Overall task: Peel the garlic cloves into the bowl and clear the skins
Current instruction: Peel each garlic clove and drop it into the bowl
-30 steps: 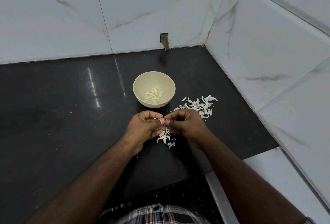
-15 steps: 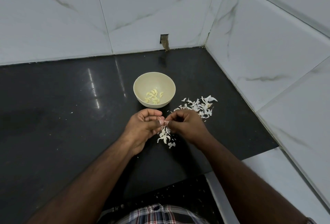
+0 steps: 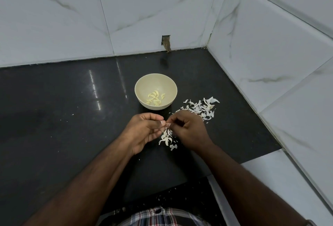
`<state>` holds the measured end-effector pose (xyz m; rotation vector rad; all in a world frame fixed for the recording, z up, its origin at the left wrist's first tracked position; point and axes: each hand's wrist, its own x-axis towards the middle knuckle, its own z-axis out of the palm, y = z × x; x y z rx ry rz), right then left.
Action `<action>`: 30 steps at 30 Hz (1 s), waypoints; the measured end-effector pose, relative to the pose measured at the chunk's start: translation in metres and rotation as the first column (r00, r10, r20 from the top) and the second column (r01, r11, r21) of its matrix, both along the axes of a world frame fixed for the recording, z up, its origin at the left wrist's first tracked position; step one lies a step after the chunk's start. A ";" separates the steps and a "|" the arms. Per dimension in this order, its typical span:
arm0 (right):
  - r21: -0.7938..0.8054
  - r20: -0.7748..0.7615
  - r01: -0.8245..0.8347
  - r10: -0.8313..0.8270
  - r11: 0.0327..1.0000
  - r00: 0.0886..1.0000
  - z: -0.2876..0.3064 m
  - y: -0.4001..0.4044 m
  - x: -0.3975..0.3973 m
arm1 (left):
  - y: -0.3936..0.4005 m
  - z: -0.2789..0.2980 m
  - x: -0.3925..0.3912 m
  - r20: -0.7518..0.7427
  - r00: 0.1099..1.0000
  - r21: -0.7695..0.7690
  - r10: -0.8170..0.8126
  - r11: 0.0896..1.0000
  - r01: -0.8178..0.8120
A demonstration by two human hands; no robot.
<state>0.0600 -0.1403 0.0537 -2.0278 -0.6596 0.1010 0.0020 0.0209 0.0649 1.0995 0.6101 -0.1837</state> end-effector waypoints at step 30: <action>0.200 -0.913 0.185 0.114 0.962 0.391 0.027 0.007 0.008 | 0.001 -0.007 0.001 0.236 0.971 -0.032 0.023 0.999 -0.016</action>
